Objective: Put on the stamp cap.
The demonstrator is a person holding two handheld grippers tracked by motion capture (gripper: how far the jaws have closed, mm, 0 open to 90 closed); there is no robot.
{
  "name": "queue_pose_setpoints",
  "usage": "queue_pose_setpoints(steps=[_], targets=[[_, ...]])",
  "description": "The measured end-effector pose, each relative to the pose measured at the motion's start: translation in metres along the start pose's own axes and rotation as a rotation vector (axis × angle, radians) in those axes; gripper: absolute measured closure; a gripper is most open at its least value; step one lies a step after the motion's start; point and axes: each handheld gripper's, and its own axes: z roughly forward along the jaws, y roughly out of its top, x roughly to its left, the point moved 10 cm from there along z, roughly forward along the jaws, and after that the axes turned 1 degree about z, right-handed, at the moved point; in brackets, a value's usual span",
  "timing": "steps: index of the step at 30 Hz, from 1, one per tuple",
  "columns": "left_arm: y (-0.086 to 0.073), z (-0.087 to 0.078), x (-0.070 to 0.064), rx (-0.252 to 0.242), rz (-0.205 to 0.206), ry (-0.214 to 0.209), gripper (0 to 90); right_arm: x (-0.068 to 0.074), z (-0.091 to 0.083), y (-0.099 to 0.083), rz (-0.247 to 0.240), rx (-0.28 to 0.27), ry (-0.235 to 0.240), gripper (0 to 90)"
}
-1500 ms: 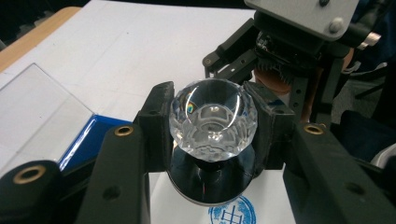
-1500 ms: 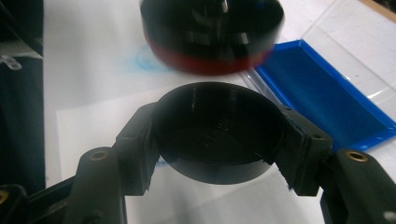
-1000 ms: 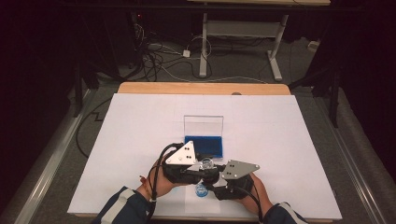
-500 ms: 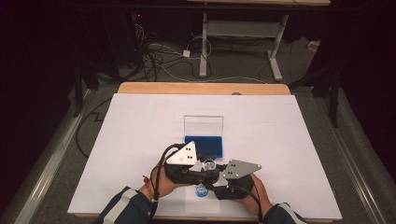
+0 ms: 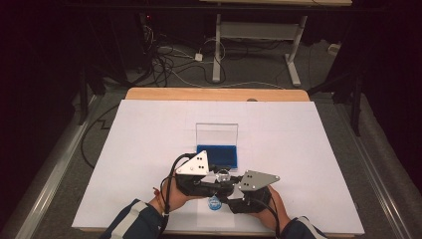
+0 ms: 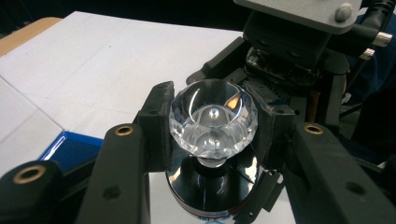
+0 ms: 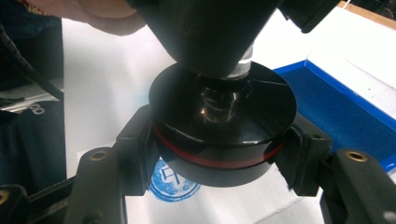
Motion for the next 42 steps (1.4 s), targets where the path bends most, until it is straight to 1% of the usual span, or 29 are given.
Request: queue_pose_setpoints(steps=[4, 8, 12, 17, 21, 23, 25, 29, 31, 32, 35, 37, 42], targets=[[0.001, 0.0009, -0.0008, -0.007, 0.002, 0.005, 53.9, 0.0005, -0.0002, 0.0001, -0.002, -0.004, 0.0, 38.0], [0.0021, -0.0029, 0.0017, -0.029, -0.02, -0.002, 54.0, -0.0003, -0.0027, 0.0021, -0.004, -0.024, -0.008, 38.1], [0.0022, -0.004, 0.0026, -0.036, -0.03, -0.01, 54.0, -0.0008, -0.0042, 0.0033, -0.004, -0.034, -0.015, 38.1], [0.0017, -0.0045, 0.0035, -0.041, -0.048, -0.018, 53.9, -0.0011, -0.0049, 0.0033, -0.01, -0.032, -0.019, 38.2], [0.0016, -0.0046, 0.0039, -0.052, -0.07, -0.036, 53.9, -0.0017, -0.0057, 0.0037, -0.019, -0.029, -0.024, 38.2], [0.0012, -0.0048, 0.0037, -0.049, -0.075, -0.043, 53.9, -0.0017, -0.0065, 0.0033, -0.02, -0.024, -0.029, 38.2], [0.001, -0.0049, 0.0033, -0.049, -0.079, -0.047, 53.9, -0.0011, -0.0067, 0.0033, -0.02, -0.023, -0.025, 38.3], [0.0011, -0.0052, 0.0023, -0.056, -0.078, -0.046, 53.9, -0.0005, -0.0069, 0.0037, -0.023, -0.024, -0.031, 38.3], [0.0013, -0.0047, 0.001, -0.058, -0.068, -0.039, 53.9, 0.0001, -0.0067, 0.0039, -0.024, -0.024, -0.033, 38.3], [0.0011, -0.0044, 0.0007, -0.05, -0.059, -0.034, 53.9, 0.0002, -0.0068, 0.0037, -0.026, -0.021, -0.033, 38.3], [0.0022, -0.0035, -0.0008, -0.055, -0.049, -0.023, 53.9, 0.0008, -0.0067, 0.0038, -0.026, -0.02, -0.032, 38.3], [0.0025, -0.0026, -0.0023, -0.051, -0.032, -0.013, 53.9, 0.0008, -0.0068, 0.0037, -0.026, -0.019, -0.034, 38.3], [0.0051, -0.0023, -0.004, -0.07, -0.022, 0.0, 53.9, 0.0012, -0.008, 0.0046, -0.028, -0.023, -0.039, 38.3]])
